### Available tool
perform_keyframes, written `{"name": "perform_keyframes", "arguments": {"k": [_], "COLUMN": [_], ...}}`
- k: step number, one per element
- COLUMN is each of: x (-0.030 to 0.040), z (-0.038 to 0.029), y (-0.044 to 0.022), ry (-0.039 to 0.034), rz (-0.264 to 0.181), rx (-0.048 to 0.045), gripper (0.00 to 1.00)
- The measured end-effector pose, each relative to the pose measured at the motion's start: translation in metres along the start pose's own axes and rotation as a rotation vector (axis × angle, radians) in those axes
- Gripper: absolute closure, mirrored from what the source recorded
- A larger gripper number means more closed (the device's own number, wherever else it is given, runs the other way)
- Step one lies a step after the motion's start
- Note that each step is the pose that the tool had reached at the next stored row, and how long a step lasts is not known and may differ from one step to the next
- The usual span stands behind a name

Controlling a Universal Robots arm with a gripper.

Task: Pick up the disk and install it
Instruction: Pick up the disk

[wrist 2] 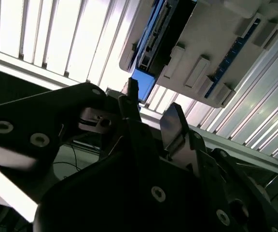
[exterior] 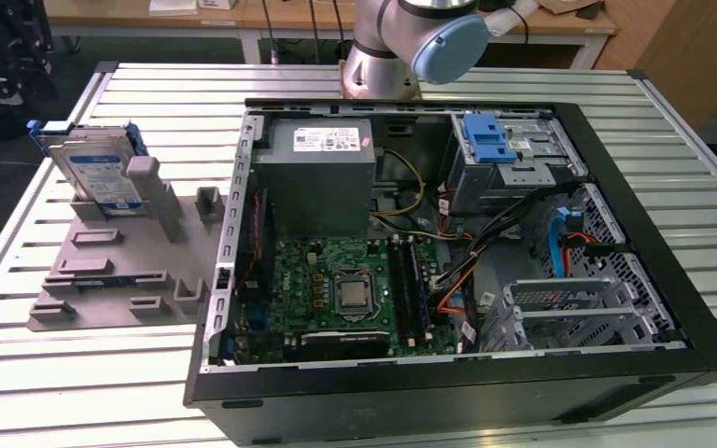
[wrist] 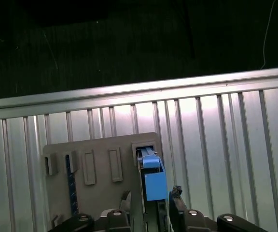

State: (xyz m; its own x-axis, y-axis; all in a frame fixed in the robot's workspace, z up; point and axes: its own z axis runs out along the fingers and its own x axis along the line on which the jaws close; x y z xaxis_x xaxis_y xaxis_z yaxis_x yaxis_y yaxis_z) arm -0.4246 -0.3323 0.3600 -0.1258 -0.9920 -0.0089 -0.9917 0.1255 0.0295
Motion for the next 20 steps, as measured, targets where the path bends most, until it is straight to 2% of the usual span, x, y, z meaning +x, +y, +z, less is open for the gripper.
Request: {"name": "perform_keyframes", "arguments": {"k": [1, 2, 3, 11, 20], "x": [0.0000, 0.0000, 0.0001, 0.0005, 0.0002], "z": [0.0002, 0.0007, 0.0013, 0.0112, 0.0146], "y": [0.0001, 0.0004, 0.0007, 0.0029, 0.0029], "ry": [0.0000, -0.0004, -0.0005, -0.0004, 0.0016], "rz": [0.000, 0.000, 0.000, -0.020, -0.020], "rx": [0.0006, 0.0023, 0.0038, 0.0079, 0.0084], "gripper": [0.53, 0.53, 0.47, 0.47, 0.47]}}
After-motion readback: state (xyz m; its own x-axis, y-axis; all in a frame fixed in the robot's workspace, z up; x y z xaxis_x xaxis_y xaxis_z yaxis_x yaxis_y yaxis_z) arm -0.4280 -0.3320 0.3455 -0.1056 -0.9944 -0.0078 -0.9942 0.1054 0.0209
